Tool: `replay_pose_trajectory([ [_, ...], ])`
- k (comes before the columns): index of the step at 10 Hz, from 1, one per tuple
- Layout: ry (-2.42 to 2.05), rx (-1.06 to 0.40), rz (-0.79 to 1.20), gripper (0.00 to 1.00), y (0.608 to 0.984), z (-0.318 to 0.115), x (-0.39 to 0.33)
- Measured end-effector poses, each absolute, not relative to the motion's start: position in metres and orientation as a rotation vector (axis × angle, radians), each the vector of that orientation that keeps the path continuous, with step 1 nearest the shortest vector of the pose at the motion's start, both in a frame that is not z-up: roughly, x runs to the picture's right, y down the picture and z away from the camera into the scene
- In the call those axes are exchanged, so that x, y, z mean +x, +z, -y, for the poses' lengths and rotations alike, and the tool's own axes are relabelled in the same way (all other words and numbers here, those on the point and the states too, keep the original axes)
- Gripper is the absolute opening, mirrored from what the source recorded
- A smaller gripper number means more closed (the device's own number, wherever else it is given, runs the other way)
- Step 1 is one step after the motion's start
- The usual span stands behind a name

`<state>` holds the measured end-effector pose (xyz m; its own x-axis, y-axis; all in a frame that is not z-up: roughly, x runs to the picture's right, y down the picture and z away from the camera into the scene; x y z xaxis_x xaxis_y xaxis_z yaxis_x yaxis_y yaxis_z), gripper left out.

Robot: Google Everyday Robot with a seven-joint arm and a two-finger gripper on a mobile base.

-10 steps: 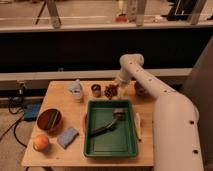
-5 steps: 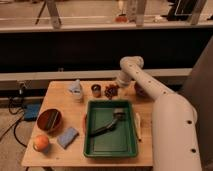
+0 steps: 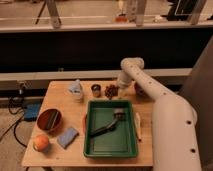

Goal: Place grapes in tray

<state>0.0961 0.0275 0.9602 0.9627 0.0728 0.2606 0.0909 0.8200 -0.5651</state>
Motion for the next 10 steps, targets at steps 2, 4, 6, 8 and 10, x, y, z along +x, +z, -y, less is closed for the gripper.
replay_pose_trajectory([
  [2,-0.016,-0.614,0.284,0.24,0.96,-0.028,0.097],
  [4,-0.019,-0.598,0.274,0.09,0.961,-0.028,0.098],
  [6,-0.024,-0.588,0.268,0.01,0.953,-0.022,0.101],
  [8,-0.039,-0.581,0.282,0.01,0.928,-0.004,0.102],
  [10,-0.051,-0.574,0.29,0.07,0.912,0.009,0.101],
])
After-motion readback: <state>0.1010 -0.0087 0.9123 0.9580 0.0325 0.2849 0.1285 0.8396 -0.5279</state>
